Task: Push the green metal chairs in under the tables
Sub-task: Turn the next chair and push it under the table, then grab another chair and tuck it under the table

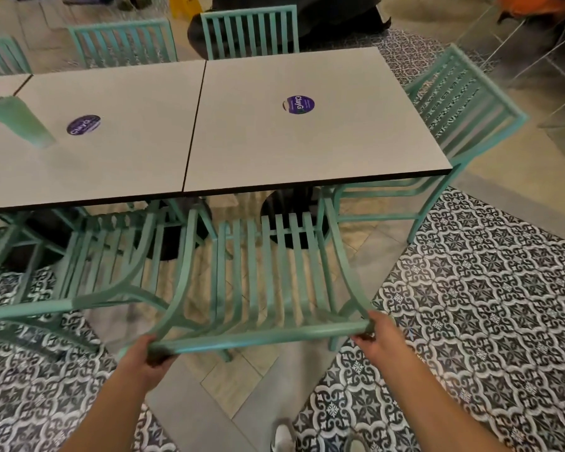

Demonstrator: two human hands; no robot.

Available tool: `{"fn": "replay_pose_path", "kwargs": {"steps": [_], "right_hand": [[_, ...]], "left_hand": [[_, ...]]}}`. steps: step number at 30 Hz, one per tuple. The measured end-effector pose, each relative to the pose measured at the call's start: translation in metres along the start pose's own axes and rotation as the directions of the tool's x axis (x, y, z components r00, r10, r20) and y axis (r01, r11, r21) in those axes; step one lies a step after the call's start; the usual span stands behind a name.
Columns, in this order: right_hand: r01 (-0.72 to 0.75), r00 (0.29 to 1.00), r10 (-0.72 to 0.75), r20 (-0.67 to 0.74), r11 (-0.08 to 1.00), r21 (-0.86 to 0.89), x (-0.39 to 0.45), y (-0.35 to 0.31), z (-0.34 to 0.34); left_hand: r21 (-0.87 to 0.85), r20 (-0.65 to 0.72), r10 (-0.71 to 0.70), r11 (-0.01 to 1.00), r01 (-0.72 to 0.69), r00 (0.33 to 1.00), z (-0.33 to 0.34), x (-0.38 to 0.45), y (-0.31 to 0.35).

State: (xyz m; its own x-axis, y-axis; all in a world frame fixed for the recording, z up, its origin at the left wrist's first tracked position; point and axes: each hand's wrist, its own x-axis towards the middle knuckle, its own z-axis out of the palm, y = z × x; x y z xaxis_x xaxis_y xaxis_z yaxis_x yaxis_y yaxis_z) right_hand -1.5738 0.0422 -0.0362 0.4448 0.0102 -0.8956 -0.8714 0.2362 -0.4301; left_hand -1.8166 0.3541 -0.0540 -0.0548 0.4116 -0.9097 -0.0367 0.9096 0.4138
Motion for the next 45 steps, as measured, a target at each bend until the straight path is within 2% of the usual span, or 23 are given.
{"fn": "replay_pose_path", "kwargs": {"steps": [16, 26, 29, 31, 32, 33, 34, 36, 37, 40, 43, 45], "right_hand": [[0.042, 0.999, -0.043, 0.029, 0.998, 0.043, -0.009, 0.006, -0.003], [0.017, 0.999, -0.017, 0.037, 1.0, -0.006, -0.018, 0.005, 0.002], [0.002, 1.0, -0.002, 0.02, 1.0, 0.004, -0.015, 0.004, 0.001], [0.008, 1.0, -0.008, 0.001, 1.0, -0.014, -0.012, 0.005, 0.0], [0.047, 0.998, -0.049, -0.036, 0.996, -0.071, -0.009, 0.007, 0.0], [0.119, 0.987, -0.136, -0.09, 0.978, -0.169, -0.007, 0.008, -0.001], [0.217, 0.953, -0.268, -0.141, 0.93, -0.298, -0.006, 0.008, -0.003], [0.375, 0.846, -0.52, -0.117, 0.737, -0.563, -0.008, 0.006, -0.008], [0.424, 0.791, -0.61, -0.049, 0.604, -0.675, -0.007, 0.005, -0.012], [0.476, 0.679, -0.703, 0.21, 0.204, -0.855, -0.006, -0.004, -0.026], [0.466, 0.626, -0.681, 0.38, -0.064, -0.882, -0.008, -0.018, -0.035], [0.441, 0.582, -0.664, 0.47, -0.228, -0.868, -0.012, -0.03, -0.041]], "left_hand": [[0.009, 0.058, 0.016, 1.0, -0.016, 0.998, -0.003, -0.005, -0.003], [0.006, 0.076, 0.007, 1.0, -0.007, 0.997, -0.009, -0.006, 0.0], [0.089, 0.1, 0.032, 0.995, -0.041, 0.994, -0.014, -0.011, 0.0], [0.218, 0.016, 0.093, 0.971, -0.094, 0.996, -0.019, -0.011, -0.003], [0.315, -0.059, 0.178, 0.937, -0.151, 0.982, -0.022, -0.01, -0.002], [0.453, -0.117, 0.309, 0.862, -0.226, 0.944, -0.025, -0.009, 0.001], [0.631, -0.122, 0.446, 0.724, -0.278, 0.887, -0.027, -0.009, 0.003], [0.899, 0.057, 0.636, 0.303, -0.316, 0.77, -0.026, -0.009, 0.012], [0.93, 0.175, 0.666, 0.129, -0.343, 0.725, -0.021, -0.014, 0.016], [0.867, 0.479, 0.633, -0.23, -0.443, 0.608, 0.007, -0.037, 0.017], [0.697, 0.713, 0.543, -0.485, -0.527, 0.443, 0.041, -0.062, 0.001], [0.556, 0.831, 0.424, -0.642, -0.528, 0.359, 0.064, -0.081, -0.014]]}}
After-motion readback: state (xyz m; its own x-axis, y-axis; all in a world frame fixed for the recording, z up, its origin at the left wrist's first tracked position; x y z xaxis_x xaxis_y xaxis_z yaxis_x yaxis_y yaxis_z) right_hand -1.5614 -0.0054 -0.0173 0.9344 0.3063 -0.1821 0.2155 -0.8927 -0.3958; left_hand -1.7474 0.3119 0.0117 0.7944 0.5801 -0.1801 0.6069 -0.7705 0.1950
